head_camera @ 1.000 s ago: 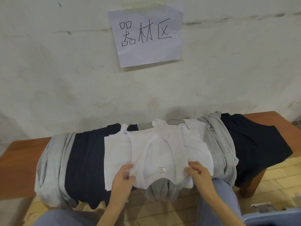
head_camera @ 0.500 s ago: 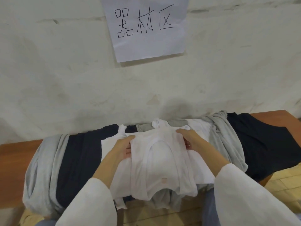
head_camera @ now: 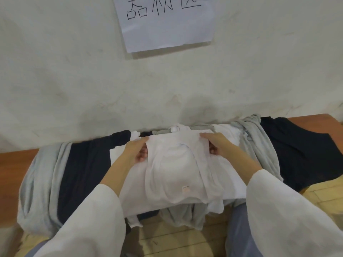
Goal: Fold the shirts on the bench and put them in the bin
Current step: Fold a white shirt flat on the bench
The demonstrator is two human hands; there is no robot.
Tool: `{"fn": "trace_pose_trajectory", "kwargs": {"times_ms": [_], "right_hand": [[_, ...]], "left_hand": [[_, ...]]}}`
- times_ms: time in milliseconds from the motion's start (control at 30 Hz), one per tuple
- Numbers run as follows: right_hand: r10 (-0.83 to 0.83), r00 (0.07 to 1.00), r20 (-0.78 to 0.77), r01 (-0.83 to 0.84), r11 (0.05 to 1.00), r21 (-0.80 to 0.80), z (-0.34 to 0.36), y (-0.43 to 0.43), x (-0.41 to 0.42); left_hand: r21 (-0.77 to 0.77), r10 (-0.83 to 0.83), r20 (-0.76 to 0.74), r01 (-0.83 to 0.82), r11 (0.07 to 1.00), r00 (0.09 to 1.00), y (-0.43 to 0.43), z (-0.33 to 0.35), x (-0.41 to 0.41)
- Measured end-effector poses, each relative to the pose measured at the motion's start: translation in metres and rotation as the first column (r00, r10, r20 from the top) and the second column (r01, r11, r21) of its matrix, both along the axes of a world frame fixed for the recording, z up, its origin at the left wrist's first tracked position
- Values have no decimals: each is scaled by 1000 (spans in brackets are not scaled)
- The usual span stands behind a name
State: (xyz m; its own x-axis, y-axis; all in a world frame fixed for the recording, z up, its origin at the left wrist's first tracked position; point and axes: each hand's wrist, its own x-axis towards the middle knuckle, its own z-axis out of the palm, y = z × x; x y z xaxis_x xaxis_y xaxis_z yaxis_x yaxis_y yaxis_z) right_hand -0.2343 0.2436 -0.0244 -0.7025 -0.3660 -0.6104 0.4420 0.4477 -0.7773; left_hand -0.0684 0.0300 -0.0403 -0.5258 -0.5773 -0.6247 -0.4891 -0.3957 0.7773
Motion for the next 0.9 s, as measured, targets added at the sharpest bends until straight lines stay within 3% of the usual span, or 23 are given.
{"fn": "trace_pose_trajectory", "kwargs": {"times_ms": [67,200,333,400,467,533,600,667,733,833,900], "right_hand": [[78,985,-155,-63,993,96,-5,-1,5],[81,939,-334,-67,996,54,-6,-2,9],[193,787,-587,-45,965,258,-4,29,32],[310,759,-572,-88,920,382,-4,56,60],[464,768,-442,-228,843,487,-13,73,83],[495,755,-430,-277,835,475,-23,77,96],[446,752,-485,-254,875,412,-25,77,100],[360,754,-549,-170,915,367,-24,80,100],[336,737,-587,-135,924,359,-29,85,101],[356,739,-572,-171,920,352,-41,98,108],[199,762,-616,-18,958,288,-46,111,110]], "left_hand": [[-234,-42,-9,39,972,999,5,-3,-2],[-447,-20,15,24,894,1000,10,-3,1],[-696,-170,180,247,674,969,48,9,33],[-652,-364,310,475,591,878,80,10,62],[-550,-529,449,690,471,720,101,6,81],[-516,-623,515,793,323,589,109,1,89],[-536,-648,482,783,314,590,109,3,91],[-593,-615,445,729,343,651,111,7,93],[-658,-586,455,697,287,671,115,8,95],[-610,-632,545,778,153,551,122,4,102],[-566,-653,573,815,122,495,129,-1,101]]}}
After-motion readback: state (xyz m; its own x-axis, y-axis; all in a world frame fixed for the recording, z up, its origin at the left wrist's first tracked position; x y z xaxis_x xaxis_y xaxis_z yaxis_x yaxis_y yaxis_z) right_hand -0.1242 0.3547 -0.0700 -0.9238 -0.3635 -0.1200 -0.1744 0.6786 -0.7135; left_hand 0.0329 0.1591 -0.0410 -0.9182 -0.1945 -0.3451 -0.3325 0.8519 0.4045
